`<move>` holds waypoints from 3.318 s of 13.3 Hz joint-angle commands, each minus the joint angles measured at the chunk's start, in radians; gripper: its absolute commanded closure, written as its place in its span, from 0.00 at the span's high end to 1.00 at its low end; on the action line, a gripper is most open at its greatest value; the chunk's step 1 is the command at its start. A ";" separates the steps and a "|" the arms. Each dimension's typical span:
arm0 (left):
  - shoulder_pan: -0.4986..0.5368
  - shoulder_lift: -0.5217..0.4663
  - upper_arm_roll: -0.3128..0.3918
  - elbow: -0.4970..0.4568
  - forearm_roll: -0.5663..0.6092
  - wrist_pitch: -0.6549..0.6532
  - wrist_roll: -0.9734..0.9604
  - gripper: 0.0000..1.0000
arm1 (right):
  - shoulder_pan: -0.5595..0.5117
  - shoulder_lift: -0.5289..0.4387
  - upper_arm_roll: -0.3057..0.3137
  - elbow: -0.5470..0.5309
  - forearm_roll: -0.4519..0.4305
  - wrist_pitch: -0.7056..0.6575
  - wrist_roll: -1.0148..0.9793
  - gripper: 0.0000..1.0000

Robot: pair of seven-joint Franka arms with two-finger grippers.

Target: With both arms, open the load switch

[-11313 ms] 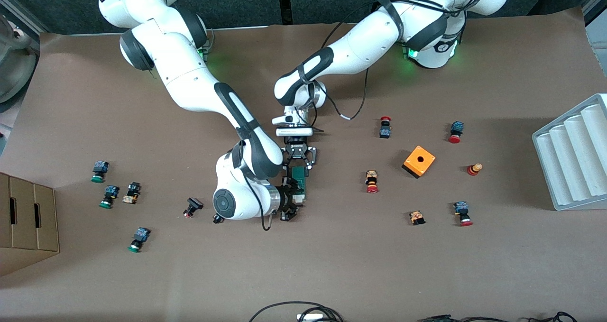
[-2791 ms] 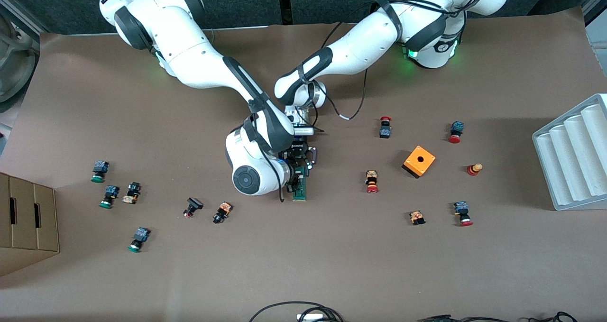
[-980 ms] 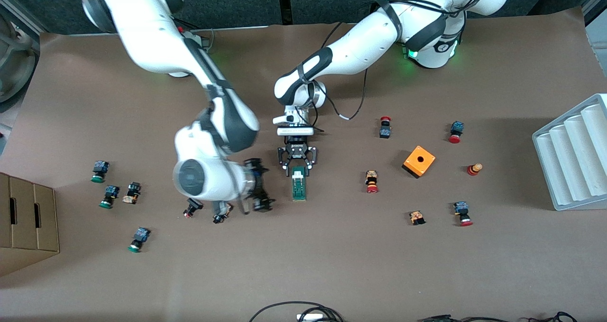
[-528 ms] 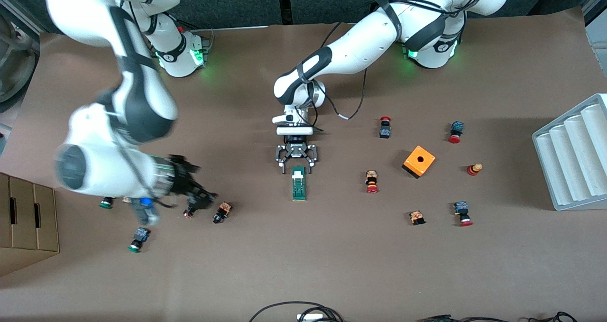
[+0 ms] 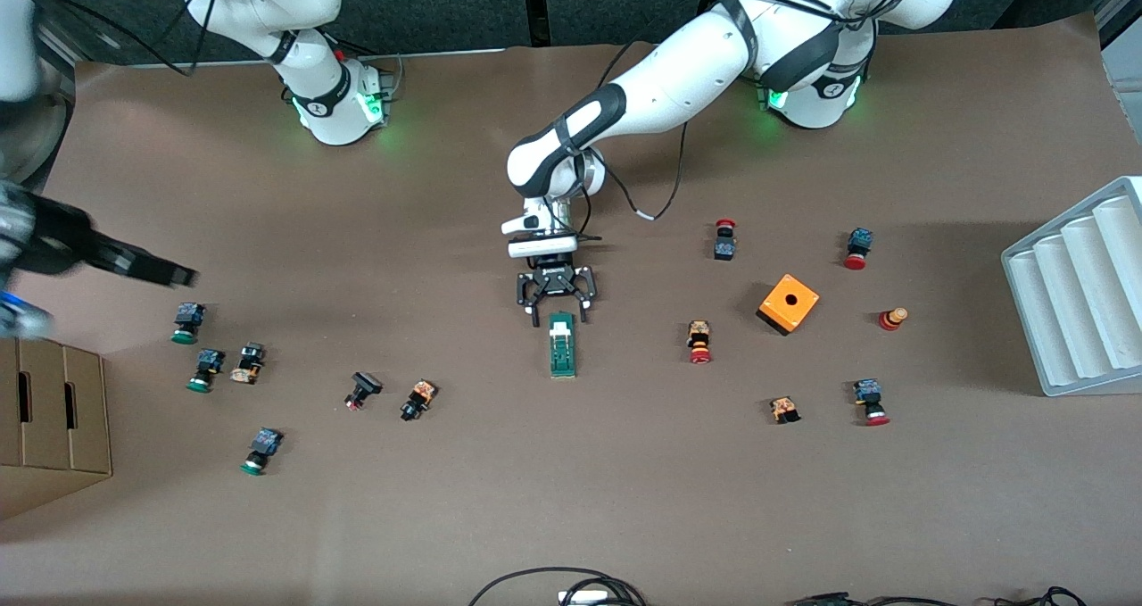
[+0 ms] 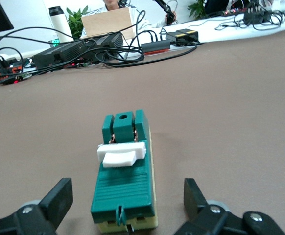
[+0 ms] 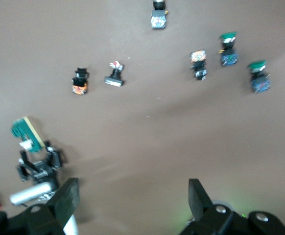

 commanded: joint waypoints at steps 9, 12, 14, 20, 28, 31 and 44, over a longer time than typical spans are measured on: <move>0.080 -0.224 -0.024 0.005 -0.472 0.174 0.679 1.00 | -0.097 -0.093 0.011 -0.116 -0.158 0.110 -0.338 1.00; 0.082 -0.288 -0.018 0.050 -0.693 0.171 0.967 1.00 | -0.103 -0.091 0.008 -0.111 -0.161 0.115 -0.341 1.00; 0.138 -0.337 -0.024 0.059 -0.814 0.168 1.162 1.00 | -0.097 -0.073 0.010 -0.113 -0.159 0.113 -0.340 1.00; 0.225 -0.493 -0.020 0.060 -1.132 0.104 1.609 1.00 | -0.091 -0.059 0.010 -0.113 -0.164 0.176 -0.334 1.00; 0.387 -0.574 -0.020 0.284 -1.499 -0.253 1.983 1.00 | -0.094 -0.042 0.010 -0.113 -0.162 0.196 -0.337 1.00; 0.480 -0.601 -0.018 0.346 -1.575 -0.346 1.991 1.00 | -0.094 -0.042 0.010 -0.113 -0.162 0.198 -0.337 1.00; 0.789 -0.786 0.147 0.250 -1.767 -0.413 2.091 1.00 | -0.095 -0.040 0.010 -0.113 -0.161 0.196 -0.337 1.00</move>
